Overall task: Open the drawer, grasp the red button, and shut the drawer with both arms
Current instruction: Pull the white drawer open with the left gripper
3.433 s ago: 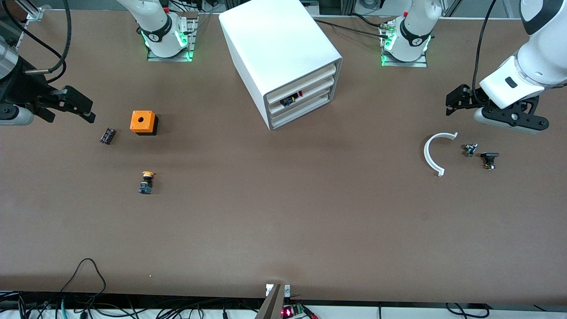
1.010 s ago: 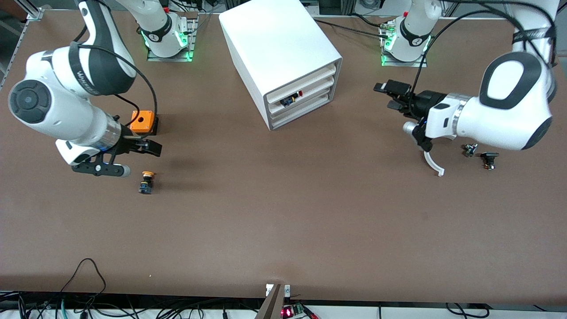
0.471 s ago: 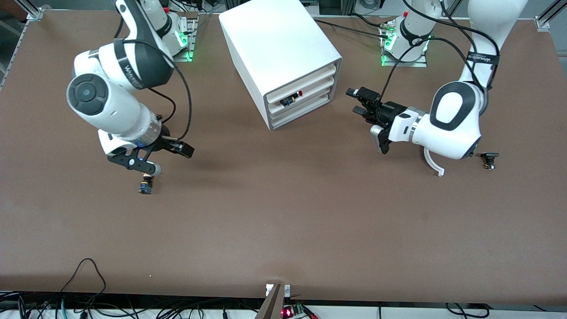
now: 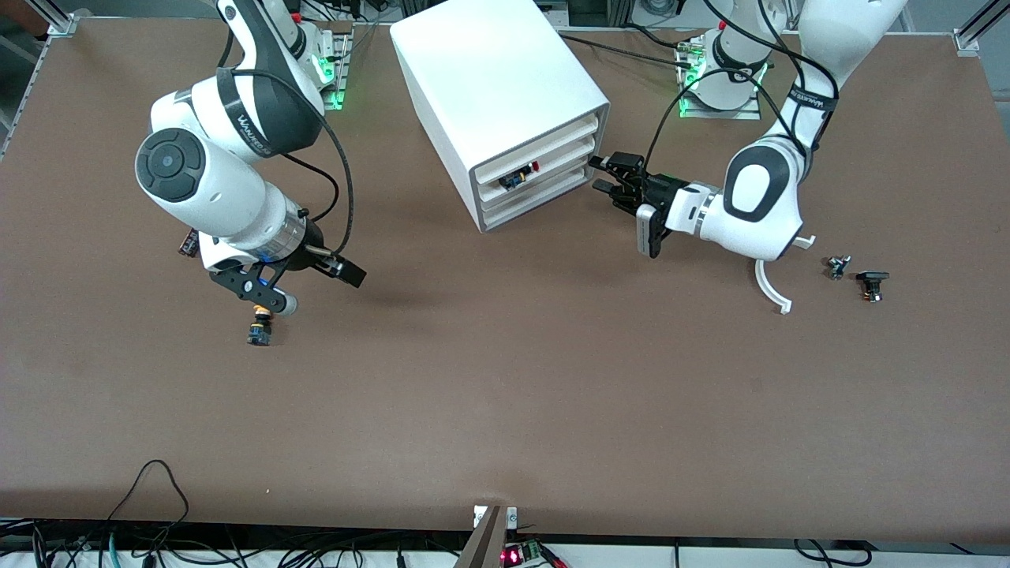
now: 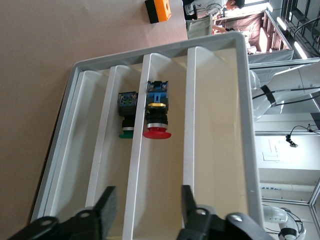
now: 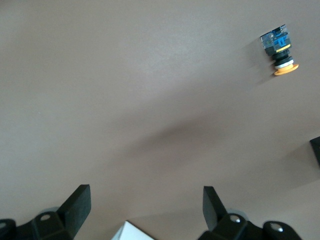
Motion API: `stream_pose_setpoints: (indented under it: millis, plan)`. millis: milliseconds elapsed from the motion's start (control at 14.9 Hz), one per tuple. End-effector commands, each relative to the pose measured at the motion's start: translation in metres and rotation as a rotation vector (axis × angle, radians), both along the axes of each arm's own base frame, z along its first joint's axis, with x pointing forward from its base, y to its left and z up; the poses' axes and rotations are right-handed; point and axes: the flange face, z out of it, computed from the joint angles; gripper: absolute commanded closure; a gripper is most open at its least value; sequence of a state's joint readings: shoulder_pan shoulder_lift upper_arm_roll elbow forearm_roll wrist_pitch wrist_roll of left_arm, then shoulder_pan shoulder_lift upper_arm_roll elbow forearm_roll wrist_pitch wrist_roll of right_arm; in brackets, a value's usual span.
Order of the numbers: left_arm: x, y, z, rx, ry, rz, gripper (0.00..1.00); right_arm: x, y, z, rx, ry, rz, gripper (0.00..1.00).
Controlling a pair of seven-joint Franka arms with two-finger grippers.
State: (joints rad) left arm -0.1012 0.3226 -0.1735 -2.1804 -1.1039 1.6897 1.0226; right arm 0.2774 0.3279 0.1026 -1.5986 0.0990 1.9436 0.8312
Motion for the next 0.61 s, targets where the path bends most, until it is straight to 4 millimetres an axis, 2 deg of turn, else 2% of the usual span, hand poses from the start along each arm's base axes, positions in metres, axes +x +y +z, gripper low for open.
stream_pose_setpoints:
  millis: [0,202,337,538]
  plan:
    - [-0.01,0.001,-0.015,-0.06,-0.036,0.024,0.51,0.01,0.016,0.009,0.028,-0.007,-0.066,0.01]
    - [-0.023,-0.012,-0.032,-0.048,-0.064,0.029,0.5,0.01,0.031,0.012,0.034,-0.01,-0.1,0.01]
    - [-0.03,-0.019,-0.035,-0.066,-0.052,0.049,0.5,0.01,0.041,0.017,0.039,-0.014,-0.12,0.01]
    - [-0.044,-0.021,-0.046,-0.075,-0.056,0.048,0.51,0.01,0.052,0.02,0.043,-0.011,-0.155,0.01]
